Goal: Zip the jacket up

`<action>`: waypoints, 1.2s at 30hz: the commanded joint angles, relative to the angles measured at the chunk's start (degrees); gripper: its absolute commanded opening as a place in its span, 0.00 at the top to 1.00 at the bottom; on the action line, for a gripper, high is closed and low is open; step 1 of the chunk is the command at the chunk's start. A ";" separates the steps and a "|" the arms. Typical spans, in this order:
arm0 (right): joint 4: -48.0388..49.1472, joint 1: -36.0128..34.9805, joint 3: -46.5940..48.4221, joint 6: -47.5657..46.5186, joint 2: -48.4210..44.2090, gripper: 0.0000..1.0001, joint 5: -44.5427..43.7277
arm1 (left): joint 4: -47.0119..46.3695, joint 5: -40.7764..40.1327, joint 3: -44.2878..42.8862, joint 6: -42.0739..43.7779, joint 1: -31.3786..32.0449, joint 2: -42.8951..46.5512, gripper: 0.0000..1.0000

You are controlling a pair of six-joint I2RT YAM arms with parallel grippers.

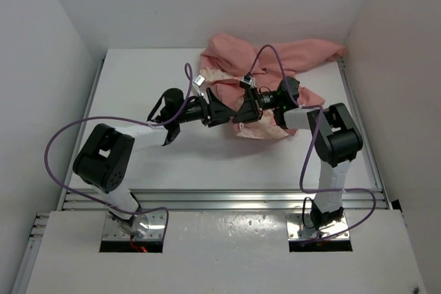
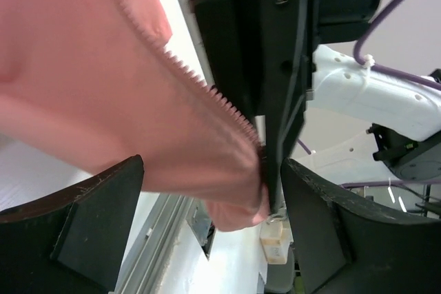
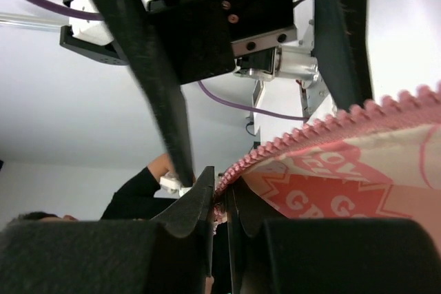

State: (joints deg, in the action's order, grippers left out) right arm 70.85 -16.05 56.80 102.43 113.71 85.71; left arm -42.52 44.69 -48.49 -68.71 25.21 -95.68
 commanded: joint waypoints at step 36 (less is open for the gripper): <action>11.59 -1.26 -2.57 -4.79 -5.17 0.86 -11.52 | -6.09 -1.44 8.07 6.21 -0.17 11.66 0.11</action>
State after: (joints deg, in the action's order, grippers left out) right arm 71.61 -16.05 53.36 96.33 109.14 79.40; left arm -49.17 44.10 -37.91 -67.88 23.57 -84.16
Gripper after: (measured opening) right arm 0.134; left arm 0.888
